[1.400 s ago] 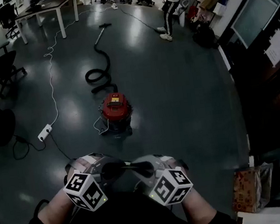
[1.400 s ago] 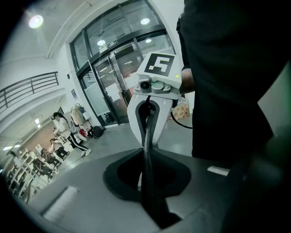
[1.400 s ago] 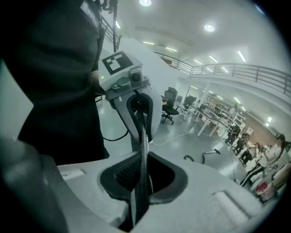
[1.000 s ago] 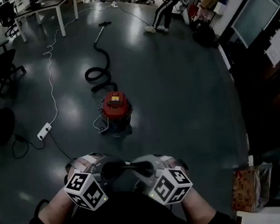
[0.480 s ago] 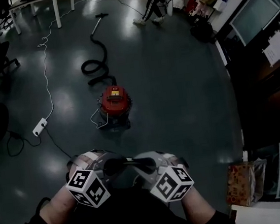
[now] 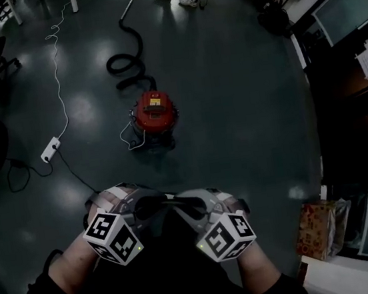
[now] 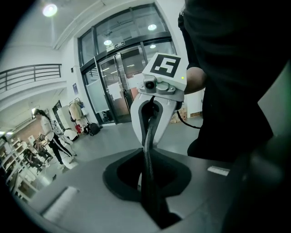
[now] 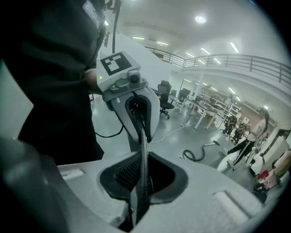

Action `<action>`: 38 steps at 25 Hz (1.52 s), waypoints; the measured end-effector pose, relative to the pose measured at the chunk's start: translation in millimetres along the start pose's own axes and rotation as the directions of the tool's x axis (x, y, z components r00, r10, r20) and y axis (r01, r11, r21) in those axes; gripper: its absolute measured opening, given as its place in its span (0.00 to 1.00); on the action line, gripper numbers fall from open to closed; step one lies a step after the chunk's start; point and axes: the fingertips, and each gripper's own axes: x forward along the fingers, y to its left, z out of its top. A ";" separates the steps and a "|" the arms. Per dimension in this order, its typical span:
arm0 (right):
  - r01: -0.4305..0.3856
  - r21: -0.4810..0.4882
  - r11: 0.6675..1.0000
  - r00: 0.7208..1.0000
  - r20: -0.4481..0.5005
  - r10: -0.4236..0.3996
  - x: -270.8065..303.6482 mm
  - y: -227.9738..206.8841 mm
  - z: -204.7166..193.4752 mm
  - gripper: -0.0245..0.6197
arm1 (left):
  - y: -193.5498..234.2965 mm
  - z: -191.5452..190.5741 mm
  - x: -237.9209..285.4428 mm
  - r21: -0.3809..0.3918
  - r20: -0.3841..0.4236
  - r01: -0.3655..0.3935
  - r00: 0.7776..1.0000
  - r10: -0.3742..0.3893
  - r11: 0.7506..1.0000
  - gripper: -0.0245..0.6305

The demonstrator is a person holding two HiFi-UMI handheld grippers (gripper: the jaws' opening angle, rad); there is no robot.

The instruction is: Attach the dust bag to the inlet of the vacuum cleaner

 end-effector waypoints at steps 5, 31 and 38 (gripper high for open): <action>-0.038 -0.012 0.999 0.999 0.036 0.038 11.0 -30.6 -28.4 0.09 | 25.9 -9.3 34.5 -0.030 -0.053 -0.013 0.999 0.012 0.999 0.09; -0.193 0.047 0.980 0.981 -0.026 0.194 123.6 -112.5 -177.2 0.09 | 88.7 -127.2 193.9 -0.268 -0.168 -0.088 0.985 0.043 0.959 0.11; -0.150 0.124 0.981 0.985 -0.065 0.159 193.8 -112.2 -208.0 0.09 | 92.2 -198.2 218.0 -0.238 -0.104 0.000 0.994 -0.025 0.971 0.10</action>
